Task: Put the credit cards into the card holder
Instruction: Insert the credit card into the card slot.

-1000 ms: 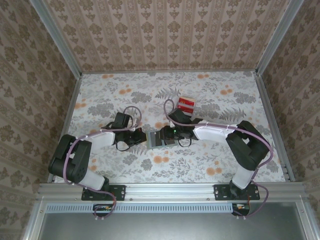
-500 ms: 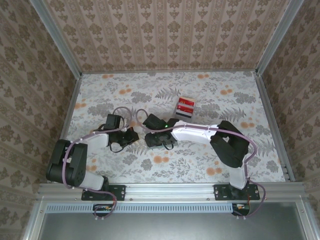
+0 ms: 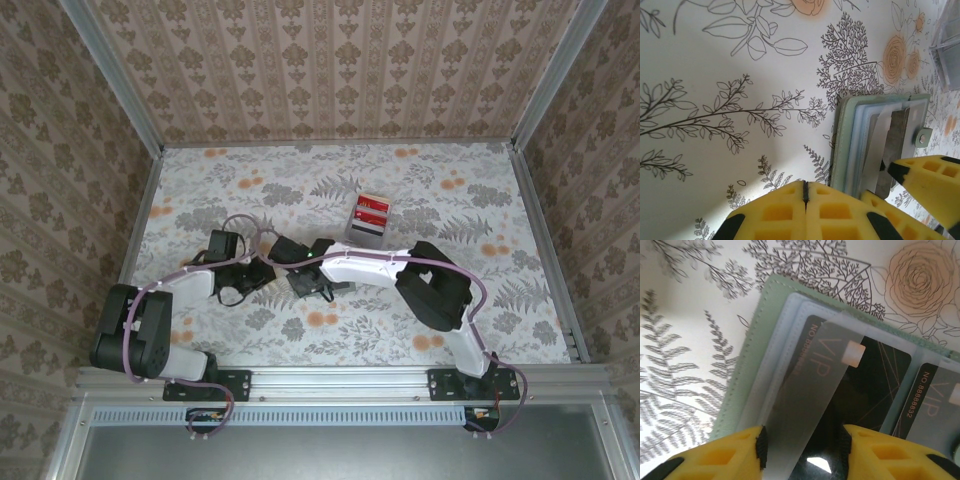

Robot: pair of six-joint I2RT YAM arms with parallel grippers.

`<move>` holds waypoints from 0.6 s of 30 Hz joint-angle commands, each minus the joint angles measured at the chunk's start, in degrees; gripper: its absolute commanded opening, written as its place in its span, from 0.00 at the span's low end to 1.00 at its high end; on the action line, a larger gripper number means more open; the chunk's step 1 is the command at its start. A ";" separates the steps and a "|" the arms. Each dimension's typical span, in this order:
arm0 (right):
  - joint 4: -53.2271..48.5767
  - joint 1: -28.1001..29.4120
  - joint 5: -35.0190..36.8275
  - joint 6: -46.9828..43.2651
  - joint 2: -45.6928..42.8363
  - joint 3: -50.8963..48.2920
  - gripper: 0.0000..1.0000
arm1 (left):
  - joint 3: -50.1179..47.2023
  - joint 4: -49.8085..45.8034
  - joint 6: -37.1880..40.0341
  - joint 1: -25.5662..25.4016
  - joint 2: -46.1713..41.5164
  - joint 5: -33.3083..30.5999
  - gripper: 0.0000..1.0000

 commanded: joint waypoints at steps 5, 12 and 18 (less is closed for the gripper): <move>-2.51 0.20 0.90 0.04 1.78 1.27 0.35 | -0.49 1.46 1.78 0.64 1.01 1.71 0.03; 0.44 -0.78 -2.61 1.14 0.03 -1.09 0.13 | -0.16 1.43 1.79 0.70 1.20 1.94 0.04; 8.64 -3.54 -8.97 3.28 -5.31 -7.93 0.01 | 0.11 1.23 1.73 0.63 1.12 2.20 0.04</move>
